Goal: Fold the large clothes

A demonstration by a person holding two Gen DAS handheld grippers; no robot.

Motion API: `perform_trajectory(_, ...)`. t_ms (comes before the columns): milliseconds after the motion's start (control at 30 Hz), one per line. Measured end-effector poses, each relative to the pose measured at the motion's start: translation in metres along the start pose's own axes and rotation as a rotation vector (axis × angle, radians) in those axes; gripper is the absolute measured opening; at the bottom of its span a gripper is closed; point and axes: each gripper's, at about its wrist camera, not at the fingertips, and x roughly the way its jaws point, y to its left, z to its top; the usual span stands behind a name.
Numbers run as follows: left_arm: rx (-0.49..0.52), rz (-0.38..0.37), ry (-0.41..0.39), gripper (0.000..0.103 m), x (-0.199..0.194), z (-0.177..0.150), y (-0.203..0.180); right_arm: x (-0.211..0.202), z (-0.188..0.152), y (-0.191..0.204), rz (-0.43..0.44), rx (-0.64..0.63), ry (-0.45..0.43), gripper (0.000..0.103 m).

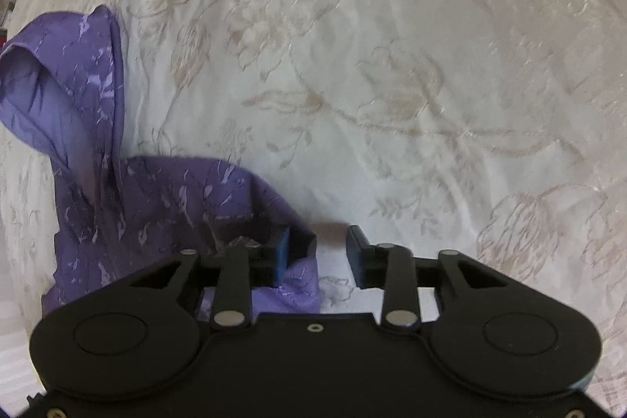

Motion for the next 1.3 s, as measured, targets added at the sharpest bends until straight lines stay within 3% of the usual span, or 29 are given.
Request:
perform_trajectory(67,-0.001,-0.003,0.001,0.072,0.000,0.000,0.000,-0.003,0.000,0.009,-0.004,-0.065,-0.008,0.006)
perform_trajectory(133,-0.001,-0.007,0.001,0.071,0.000,0.000,0.001,-0.008,0.002,0.022,-0.096,-0.161,-0.089,0.005)
perform_trajectory(267,0.009,-0.007,0.007,0.072,0.000,0.001,0.002,0.007,0.004,0.004,-0.080,-0.055,-0.122,0.005)
perform_trajectory(333,0.006,-0.004,0.012,0.072,-0.001,0.002,0.003,0.004,-0.007,0.008,-0.103,-0.118,-0.214,0.007)
perform_trajectory(367,0.006,-0.002,0.013,0.071,-0.001,0.002,0.003,-0.004,-0.016,0.012,-0.128,-0.158,-0.288,0.018)
perform_trajectory(533,0.013,0.006,0.009,0.071,-0.005,0.000,0.004,-0.049,-0.073,0.019,-0.116,-0.304,-0.516,0.019)
perform_trajectory(667,0.011,0.010,0.014,0.072,-0.003,0.001,0.004,-0.049,-0.129,0.022,-0.081,-0.425,-0.503,0.019)
perform_trajectory(733,0.003,0.011,0.018,0.072,-0.002,0.002,0.004,-0.031,-0.153,0.016,-0.095,-0.447,-0.439,0.018)
perform_trajectory(833,0.003,0.016,0.023,0.072,-0.001,0.004,0.004,0.012,-0.186,-0.007,-0.245,-0.463,-0.302,0.018)
perform_trajectory(867,0.006,0.017,0.024,0.072,-0.001,0.004,0.004,0.020,-0.193,-0.014,-0.280,-0.461,-0.270,0.013)
perform_trajectory(900,0.010,0.017,0.026,0.072,-0.001,0.004,0.004,0.021,-0.200,-0.020,-0.285,-0.453,-0.279,0.012)
perform_trajectory(967,0.013,0.018,0.026,0.072,-0.001,0.005,0.004,0.005,-0.207,-0.024,-0.233,-0.395,-0.354,0.019)
perform_trajectory(1067,0.015,0.024,0.022,0.072,-0.001,0.004,0.002,-0.020,-0.206,-0.019,-0.100,-0.329,-0.470,0.020)
perform_trajectory(1167,0.013,0.029,0.027,0.072,0.000,0.005,0.001,-0.018,-0.198,-0.013,-0.036,-0.272,-0.433,0.027)
perform_trajectory(1300,0.013,0.028,0.040,0.073,0.001,0.007,0.002,-0.009,-0.209,-0.021,0.039,-0.155,-0.397,0.027)
